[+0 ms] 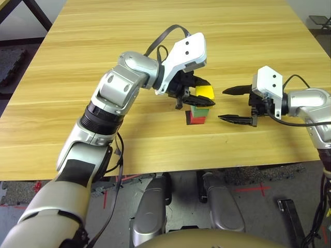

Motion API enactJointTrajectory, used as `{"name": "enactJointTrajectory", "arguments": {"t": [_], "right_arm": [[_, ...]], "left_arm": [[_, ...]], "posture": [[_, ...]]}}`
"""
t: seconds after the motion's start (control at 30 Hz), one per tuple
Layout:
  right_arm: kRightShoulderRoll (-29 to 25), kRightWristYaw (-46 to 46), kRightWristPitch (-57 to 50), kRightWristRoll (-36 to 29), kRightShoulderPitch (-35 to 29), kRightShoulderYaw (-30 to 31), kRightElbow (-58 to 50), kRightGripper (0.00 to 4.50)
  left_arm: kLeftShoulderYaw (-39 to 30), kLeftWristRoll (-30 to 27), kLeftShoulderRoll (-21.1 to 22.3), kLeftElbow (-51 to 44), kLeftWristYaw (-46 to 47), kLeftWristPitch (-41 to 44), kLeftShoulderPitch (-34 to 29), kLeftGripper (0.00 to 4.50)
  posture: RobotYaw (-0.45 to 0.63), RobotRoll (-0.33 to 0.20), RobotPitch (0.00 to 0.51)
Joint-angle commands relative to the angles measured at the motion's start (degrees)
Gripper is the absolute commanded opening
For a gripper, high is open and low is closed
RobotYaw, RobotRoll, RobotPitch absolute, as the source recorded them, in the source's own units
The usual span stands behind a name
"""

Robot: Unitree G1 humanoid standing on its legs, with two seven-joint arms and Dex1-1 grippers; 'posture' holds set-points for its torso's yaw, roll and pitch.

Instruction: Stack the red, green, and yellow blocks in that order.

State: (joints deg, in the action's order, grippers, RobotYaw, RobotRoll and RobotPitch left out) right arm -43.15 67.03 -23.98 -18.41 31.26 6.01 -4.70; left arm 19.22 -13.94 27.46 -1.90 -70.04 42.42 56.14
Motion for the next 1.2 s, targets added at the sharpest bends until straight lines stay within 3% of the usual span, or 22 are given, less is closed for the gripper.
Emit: {"name": "enactJointTrajectory", "arguments": {"t": [0.03, 0.57, 0.97, 1.2], "right_arm": [[-0.9, 0.5, -3.0, -2.6, 0.7, -1.5, -3.1, 4.50], [-4.7, 0.3, -8.2, -6.7, -0.4, -3.9, -9.0, 4.50], [-4.3, -0.1, -7.7, -6.2, 0.1, -3.3, -7.7, 4.50], [-3.7, -0.1, -7.7, -6.0, 0.5, -3.0, -7.1, 4.50]], "left_arm": [[1.2, -0.2, 0.2, -0.2, -0.1, -0.7, -0.4, 2.04], [2.2, 2.1, -0.9, 6.3, -0.2, -8.0, 0.2, 2.04], [2.0, 2.0, -0.9, 5.6, -0.5, -7.4, 0.0, 2.04], [1.5, 1.1, -0.8, 5.0, -0.8, -5.7, 0.2, 4.39]], "posture": [[0.11, 0.030, 0.230], [0.09, 0.012, 0.220], [0.09, 0.013, 0.213], [0.10, 0.013, 0.213]]}}
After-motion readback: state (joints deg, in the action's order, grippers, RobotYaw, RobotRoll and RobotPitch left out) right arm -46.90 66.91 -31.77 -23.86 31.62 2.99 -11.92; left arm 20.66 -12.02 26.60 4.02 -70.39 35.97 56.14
